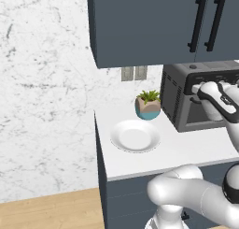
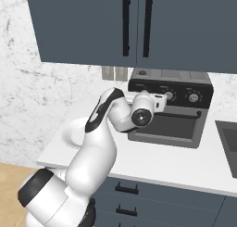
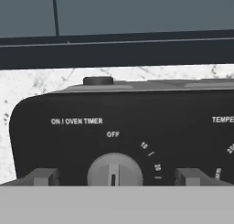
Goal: Pick up the kebab skewer and baguette bread, and place them inside the toaster oven. Close the toaster oven door and start by setting the timer.
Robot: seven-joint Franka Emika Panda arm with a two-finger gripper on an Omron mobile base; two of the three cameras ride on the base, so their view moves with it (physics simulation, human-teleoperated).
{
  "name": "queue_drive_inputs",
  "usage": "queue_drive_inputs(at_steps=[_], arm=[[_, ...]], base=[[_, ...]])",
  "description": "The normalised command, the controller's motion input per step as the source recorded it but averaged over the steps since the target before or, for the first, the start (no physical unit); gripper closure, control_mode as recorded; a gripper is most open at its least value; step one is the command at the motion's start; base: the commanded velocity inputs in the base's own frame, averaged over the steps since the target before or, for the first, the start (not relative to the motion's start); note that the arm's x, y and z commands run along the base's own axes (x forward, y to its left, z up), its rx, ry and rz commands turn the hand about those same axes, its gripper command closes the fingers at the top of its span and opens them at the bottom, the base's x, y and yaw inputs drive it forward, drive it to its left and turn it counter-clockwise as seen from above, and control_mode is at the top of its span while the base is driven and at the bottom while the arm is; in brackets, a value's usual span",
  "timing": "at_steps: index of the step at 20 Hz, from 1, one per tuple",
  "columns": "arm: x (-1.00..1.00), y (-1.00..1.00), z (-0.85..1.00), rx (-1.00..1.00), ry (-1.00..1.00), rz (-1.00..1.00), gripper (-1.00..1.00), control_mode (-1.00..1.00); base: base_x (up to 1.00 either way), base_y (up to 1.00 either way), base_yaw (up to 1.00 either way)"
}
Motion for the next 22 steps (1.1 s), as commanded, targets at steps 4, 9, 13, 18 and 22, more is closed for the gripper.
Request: queue_drive_inputs(at_steps=[4, 9, 13, 18, 22], arm=[[0.03, 0.0, 0.0, 0.0, 0.0, 0.0, -1.0, -1.0], [0.0, 0.0, 0.0, 0.0, 0.0, 0.0, -1.0, -1.0], [0.0, 0.0, 0.0, 0.0, 0.0, 0.0, -1.0, -1.0], [0.0, 0.0, 0.0, 0.0, 0.0, 0.0, -1.0, -1.0], [0.0, 0.0, 0.0, 0.0, 0.0, 0.0, 1.0, -1.0]], base=[[0.0, 0.0, 0.0], [0.0, 0.0, 0.0], [0.0, 0.0, 0.0], [0.0, 0.0, 0.0], [0.0, 0.0, 0.0]])
